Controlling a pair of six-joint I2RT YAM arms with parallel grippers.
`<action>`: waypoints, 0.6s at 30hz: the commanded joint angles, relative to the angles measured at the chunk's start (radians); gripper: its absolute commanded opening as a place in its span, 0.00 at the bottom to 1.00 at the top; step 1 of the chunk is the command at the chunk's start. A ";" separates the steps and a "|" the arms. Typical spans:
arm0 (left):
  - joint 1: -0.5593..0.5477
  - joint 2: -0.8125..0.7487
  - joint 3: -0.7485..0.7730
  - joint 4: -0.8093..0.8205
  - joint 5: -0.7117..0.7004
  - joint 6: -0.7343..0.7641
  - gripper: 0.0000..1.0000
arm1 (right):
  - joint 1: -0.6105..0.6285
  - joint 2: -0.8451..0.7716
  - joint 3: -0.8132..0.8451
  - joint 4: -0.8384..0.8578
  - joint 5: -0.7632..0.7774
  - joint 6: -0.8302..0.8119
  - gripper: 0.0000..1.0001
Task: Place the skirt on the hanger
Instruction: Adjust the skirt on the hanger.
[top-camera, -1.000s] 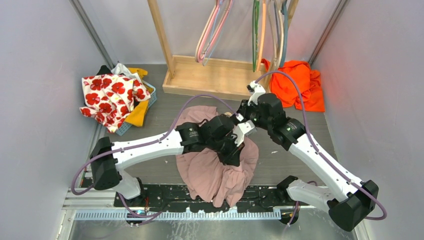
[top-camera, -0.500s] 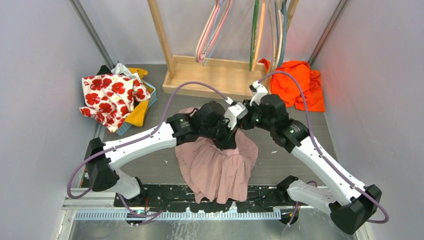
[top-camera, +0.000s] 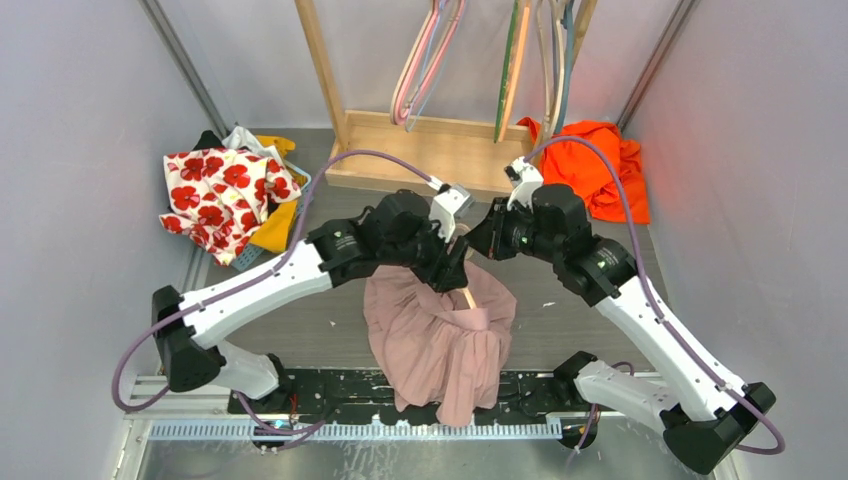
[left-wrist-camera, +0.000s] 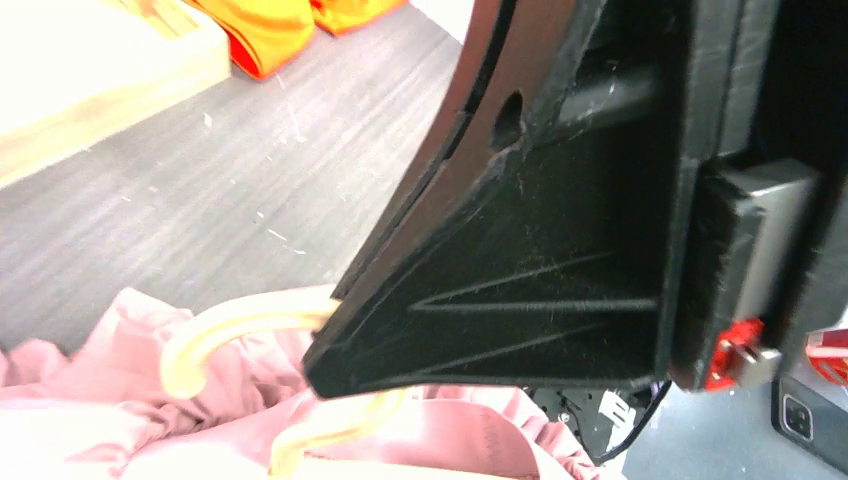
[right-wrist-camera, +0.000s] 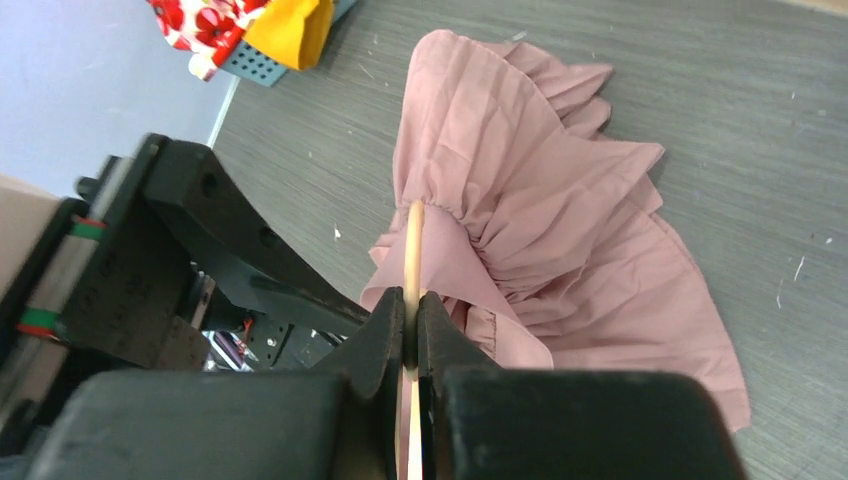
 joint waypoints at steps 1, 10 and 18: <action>0.003 -0.109 0.122 -0.081 -0.129 0.007 0.55 | 0.006 -0.002 0.142 0.006 -0.044 -0.024 0.01; 0.060 -0.155 0.210 -0.195 -0.291 0.035 0.64 | 0.008 0.043 0.322 -0.103 -0.142 -0.083 0.01; 0.335 -0.185 0.166 -0.291 -0.160 -0.067 0.89 | 0.007 0.046 0.425 -0.160 -0.205 -0.128 0.01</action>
